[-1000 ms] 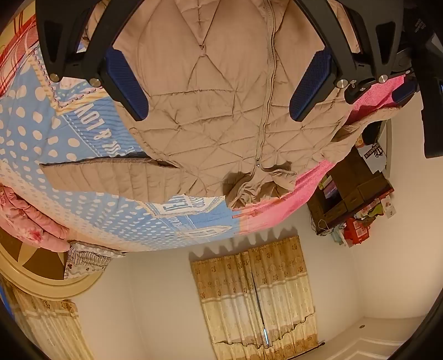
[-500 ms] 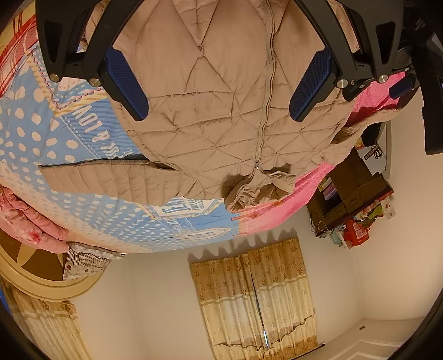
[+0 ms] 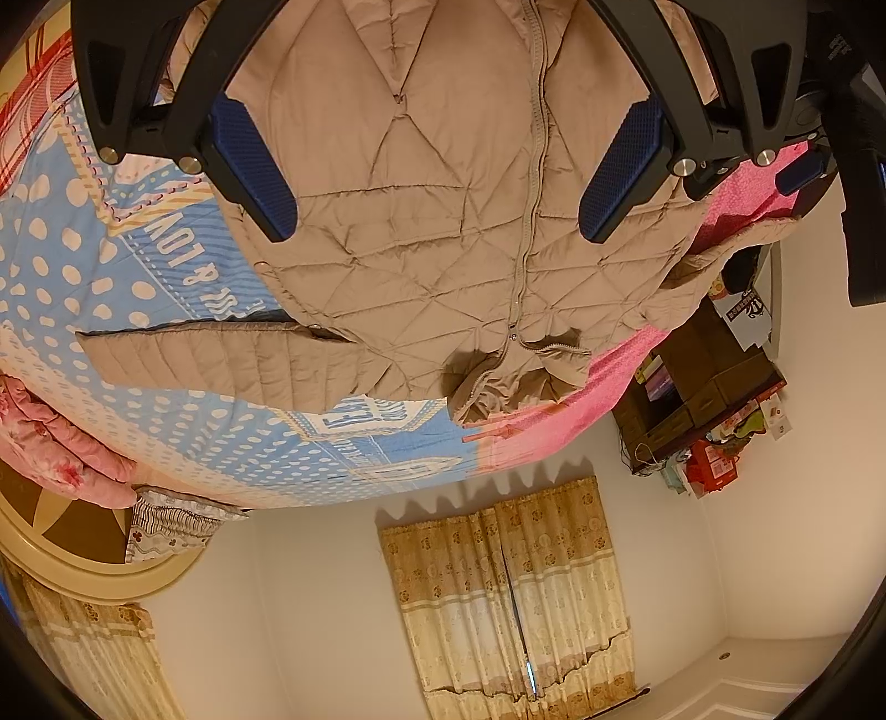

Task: Fold large clothes

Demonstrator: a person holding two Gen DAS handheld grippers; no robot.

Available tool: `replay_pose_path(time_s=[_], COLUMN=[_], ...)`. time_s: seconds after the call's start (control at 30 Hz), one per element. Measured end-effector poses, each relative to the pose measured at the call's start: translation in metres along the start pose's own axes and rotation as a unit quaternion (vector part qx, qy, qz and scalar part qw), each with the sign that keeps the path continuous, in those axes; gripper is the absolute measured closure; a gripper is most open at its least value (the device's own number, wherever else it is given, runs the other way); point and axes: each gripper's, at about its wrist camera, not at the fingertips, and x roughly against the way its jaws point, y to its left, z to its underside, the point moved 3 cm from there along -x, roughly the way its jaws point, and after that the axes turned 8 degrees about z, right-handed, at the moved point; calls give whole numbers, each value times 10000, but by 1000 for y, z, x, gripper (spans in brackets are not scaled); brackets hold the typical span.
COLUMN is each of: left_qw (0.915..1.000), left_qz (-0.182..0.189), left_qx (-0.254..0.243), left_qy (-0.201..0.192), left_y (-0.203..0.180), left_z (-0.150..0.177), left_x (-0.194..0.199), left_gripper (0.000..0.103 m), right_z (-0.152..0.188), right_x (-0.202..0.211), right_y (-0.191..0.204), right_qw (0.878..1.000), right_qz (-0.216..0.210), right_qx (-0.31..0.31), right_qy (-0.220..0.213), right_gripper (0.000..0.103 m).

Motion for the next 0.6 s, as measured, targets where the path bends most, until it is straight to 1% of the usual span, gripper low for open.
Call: replay_pose_path(time_s=[0.6], left_qw=[10000], left_qz=[15], left_qx=[18], left_qy=[8], left_y=[2], left_z=[3], left_x=[0], left_gripper=[0], right_z=[2], right_x=[-3], right_y=[1], right_qw=[10000], right_qz=[-37], right_qx=[-2], right_qy=[24], right_gripper=[1])
